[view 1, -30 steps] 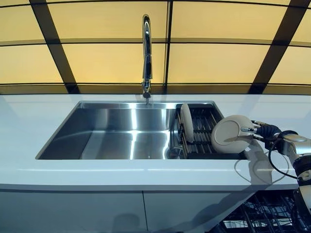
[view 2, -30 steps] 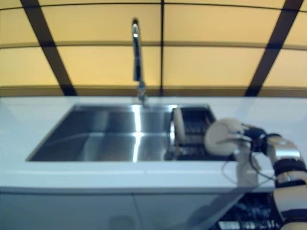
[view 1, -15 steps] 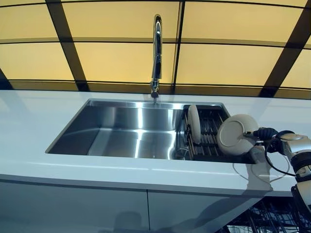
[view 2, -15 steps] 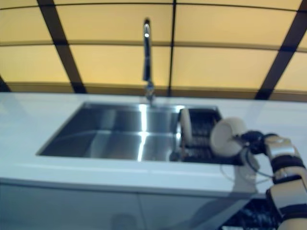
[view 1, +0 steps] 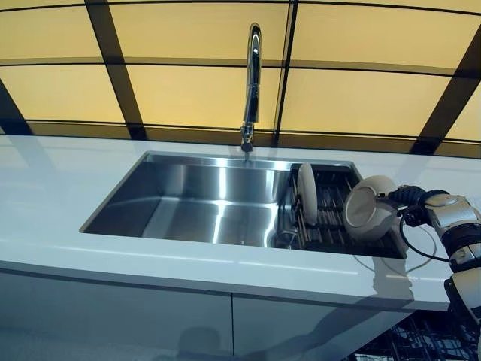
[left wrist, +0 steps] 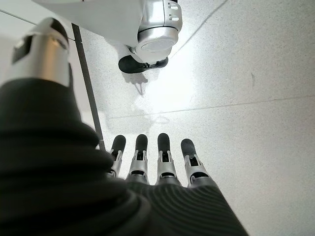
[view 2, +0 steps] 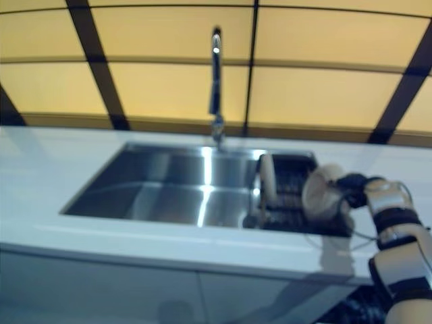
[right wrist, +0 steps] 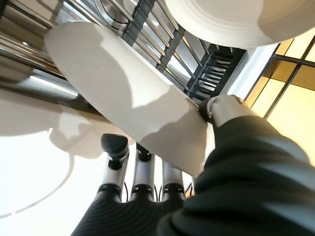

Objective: Take plates into dishwasher

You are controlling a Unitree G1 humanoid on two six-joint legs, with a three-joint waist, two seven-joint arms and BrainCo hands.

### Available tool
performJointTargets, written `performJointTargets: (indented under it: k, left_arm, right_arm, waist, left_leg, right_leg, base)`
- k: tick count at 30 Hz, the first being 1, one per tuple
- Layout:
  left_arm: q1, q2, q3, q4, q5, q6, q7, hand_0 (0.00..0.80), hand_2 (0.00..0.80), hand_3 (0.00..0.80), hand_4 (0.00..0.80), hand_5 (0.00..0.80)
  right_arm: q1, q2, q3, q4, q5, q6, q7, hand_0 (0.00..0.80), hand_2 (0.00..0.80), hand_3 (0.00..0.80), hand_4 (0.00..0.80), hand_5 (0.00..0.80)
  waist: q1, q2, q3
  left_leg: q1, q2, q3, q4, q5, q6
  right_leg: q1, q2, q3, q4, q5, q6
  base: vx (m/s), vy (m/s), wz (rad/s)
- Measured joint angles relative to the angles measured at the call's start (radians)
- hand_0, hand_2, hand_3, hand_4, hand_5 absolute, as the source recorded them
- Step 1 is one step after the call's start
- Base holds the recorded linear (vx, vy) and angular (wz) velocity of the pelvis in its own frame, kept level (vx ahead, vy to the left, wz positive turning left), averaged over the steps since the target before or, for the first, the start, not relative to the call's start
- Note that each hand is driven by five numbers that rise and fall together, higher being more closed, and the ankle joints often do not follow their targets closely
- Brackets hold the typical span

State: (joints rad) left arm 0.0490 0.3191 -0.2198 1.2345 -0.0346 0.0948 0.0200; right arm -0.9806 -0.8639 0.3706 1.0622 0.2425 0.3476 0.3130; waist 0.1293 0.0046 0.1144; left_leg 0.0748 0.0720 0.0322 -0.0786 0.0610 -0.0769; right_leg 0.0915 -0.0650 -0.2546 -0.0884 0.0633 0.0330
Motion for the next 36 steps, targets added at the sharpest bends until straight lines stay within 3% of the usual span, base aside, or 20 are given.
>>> performJointTargets:
  k: [8, 15, 22, 36]
  left_arm:
    - [-0.009, 0.000, 0.000, -0.008, 0.000, -0.001, 0.000, 0.000, 0.000, 0.000, 0.000, 0.000]
    - [-0.019, -0.001, 0.000, -0.010, 0.000, -0.001, 0.000, 0.000, 0.000, 0.000, 0.000, 0.000]
    - [-0.032, -0.008, 0.000, -0.015, 0.000, -0.001, 0.001, 0.000, 0.000, 0.000, 0.000, 0.000]
    - [-0.035, -0.004, 0.002, -0.012, -0.001, 0.005, 0.003, 0.000, 0.000, 0.000, 0.000, 0.000]
  right_arm:
    - [0.000, -0.015, -0.001, -0.082, 0.091, -0.008, -0.038, 0.800, 0.800, 0.800, 0.800, 0.800]
    - [0.000, -0.037, -0.001, -0.147, 0.115, -0.020, -0.040, 0.800, 0.800, 0.800, 0.800, 0.800]
    - [-0.002, -0.085, -0.001, -0.175, 0.142, -0.018, -0.060, 0.800, 0.800, 0.800, 0.800, 0.800]
    - [-0.045, -0.235, 0.075, -0.287, 0.068, -0.020, -0.056, 0.800, 0.800, 0.800, 0.800, 0.800]
  waist:
    - [-0.016, -0.009, 0.004]
    - [-0.035, -0.037, 0.003]
    - [-0.042, -0.056, -0.004]
    - [-0.114, -0.097, -0.033]
  left_leg:
    - [0.001, 0.001, 0.010, -0.003, 0.000, 0.000]
    - [0.004, 0.001, 0.028, -0.004, 0.000, 0.001]
    - [0.017, 0.004, 0.069, -0.006, -0.004, 0.002]
    - [0.022, 0.005, 0.133, -0.006, -0.013, 0.005]
  right_leg:
    - [-0.005, 0.000, 0.008, 0.002, 0.003, -0.003]
    - [-0.015, 0.001, 0.029, 0.003, 0.005, -0.002]
    - [-0.017, 0.004, 0.058, 0.003, 0.006, 0.002]
    - [-0.047, 0.009, 0.128, 0.003, 0.021, 0.005]
  base:
    - [-0.020, 0.029, -0.03]
    - [-0.028, 0.066, -0.08]
    - [-0.020, 0.080, -0.12]
    - [-0.009, 0.055, -0.14]
